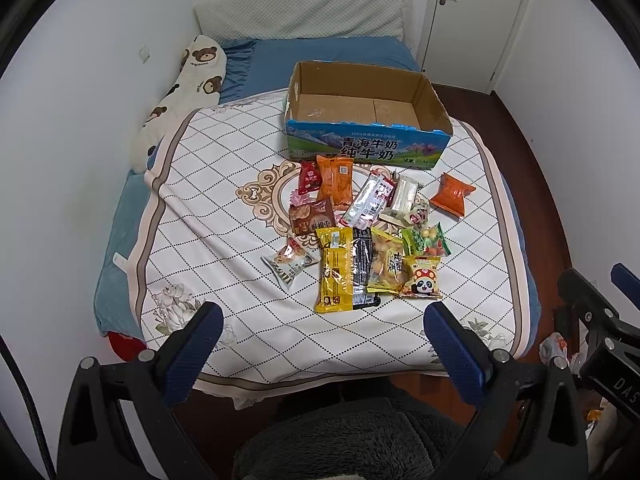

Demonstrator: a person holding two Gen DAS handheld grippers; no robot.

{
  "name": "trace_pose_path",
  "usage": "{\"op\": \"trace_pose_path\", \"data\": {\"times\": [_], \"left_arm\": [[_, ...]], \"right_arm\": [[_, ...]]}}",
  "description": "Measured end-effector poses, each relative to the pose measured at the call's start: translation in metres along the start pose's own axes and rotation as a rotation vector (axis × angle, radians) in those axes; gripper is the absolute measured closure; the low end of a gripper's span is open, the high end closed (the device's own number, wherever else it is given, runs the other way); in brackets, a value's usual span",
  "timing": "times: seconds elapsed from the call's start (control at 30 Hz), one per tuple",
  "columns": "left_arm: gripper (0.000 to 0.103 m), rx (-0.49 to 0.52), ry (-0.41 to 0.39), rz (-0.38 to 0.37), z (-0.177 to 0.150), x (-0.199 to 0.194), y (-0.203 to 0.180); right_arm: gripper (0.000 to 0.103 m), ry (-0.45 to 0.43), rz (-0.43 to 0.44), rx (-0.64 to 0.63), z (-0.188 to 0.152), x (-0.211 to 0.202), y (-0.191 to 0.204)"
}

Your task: Organize snacks

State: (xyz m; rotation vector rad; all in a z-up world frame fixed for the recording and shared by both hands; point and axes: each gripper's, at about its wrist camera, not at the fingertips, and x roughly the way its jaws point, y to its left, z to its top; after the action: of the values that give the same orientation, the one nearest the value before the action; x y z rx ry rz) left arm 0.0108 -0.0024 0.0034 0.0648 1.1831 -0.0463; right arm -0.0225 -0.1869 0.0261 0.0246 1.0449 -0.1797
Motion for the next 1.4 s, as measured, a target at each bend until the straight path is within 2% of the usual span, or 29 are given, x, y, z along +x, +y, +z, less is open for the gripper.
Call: {"op": "trace_pose_path", "data": {"times": [1.4], "left_arm": [[0.000, 0.001, 0.000, -0.004, 0.0036, -0.0051, 0.0015]], "right_arm": [[0.000, 0.003, 0.007, 0.004, 0.0037, -0.0009, 0.0041]]}}
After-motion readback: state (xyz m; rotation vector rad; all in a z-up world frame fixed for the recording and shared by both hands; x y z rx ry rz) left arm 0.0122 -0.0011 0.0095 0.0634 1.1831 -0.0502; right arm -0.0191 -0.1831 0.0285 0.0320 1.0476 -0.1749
